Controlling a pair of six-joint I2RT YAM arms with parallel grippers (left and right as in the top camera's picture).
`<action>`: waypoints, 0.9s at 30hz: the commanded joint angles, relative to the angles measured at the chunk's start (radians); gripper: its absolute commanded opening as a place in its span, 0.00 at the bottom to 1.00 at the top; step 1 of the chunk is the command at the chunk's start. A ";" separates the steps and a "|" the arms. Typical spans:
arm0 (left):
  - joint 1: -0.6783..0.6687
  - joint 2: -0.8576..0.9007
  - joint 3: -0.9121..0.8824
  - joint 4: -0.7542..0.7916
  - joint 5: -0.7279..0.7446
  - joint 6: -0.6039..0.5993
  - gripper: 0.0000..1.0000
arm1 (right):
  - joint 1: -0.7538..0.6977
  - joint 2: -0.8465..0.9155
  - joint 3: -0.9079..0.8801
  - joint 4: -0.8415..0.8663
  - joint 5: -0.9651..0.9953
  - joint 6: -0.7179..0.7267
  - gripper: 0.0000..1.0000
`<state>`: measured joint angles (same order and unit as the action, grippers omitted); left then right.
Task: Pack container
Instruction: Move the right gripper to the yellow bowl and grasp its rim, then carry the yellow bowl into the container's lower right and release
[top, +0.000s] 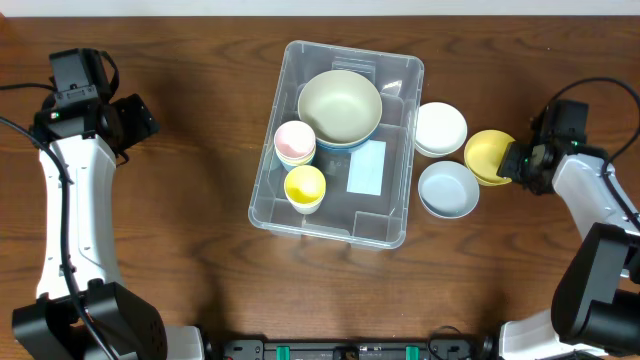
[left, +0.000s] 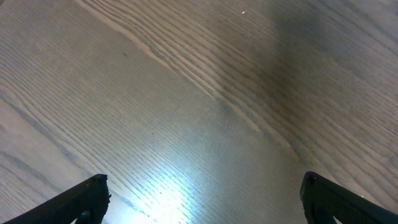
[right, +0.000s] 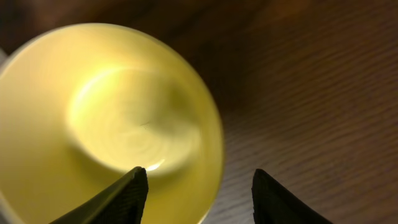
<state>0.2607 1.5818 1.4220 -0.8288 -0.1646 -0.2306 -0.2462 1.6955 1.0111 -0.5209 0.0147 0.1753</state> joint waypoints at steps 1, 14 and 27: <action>0.003 -0.020 0.026 0.001 -0.012 0.009 0.98 | -0.026 0.001 -0.036 0.038 -0.005 0.011 0.50; 0.003 -0.020 0.026 0.001 -0.012 0.009 0.98 | -0.058 0.002 -0.103 0.140 -0.021 0.038 0.27; 0.003 -0.020 0.026 0.001 -0.012 0.009 0.98 | -0.070 -0.080 0.013 0.106 -0.039 0.037 0.01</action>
<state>0.2607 1.5818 1.4220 -0.8288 -0.1650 -0.2306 -0.3042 1.6844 0.9398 -0.3897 -0.0334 0.2131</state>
